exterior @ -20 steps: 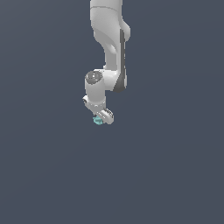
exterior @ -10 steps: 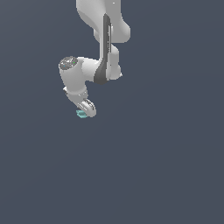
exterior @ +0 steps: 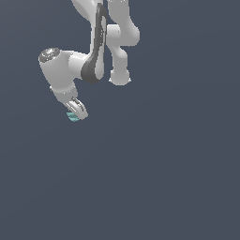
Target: Pick up the object and move it to a goal position.
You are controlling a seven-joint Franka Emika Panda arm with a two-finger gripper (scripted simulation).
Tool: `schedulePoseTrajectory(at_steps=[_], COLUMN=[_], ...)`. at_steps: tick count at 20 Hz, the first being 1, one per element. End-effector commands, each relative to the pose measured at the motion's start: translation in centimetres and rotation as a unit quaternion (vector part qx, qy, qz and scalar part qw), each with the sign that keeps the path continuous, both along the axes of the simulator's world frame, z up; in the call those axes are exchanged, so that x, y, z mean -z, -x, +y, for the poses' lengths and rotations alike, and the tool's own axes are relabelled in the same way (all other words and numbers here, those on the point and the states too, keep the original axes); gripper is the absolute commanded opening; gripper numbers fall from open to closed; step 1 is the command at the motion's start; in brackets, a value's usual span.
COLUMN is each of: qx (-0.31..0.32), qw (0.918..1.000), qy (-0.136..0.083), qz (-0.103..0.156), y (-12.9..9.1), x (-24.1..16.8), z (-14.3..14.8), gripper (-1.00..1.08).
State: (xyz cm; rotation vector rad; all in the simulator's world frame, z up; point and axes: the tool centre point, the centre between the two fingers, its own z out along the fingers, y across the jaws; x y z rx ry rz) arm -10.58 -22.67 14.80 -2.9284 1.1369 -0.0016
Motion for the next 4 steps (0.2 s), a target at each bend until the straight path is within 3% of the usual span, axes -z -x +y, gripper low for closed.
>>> schedulePoseTrajectory(at_steps=[1,4], qx=[-0.001,-0.001], qw=[1.0,1.0], qy=[0.0,0.0], qz=[0.001,0.001], y=[-0.03,-0.13], x=[-0.31,-0.26], z=[-0.49,-0.45], gripper=[-1.0,-1.0])
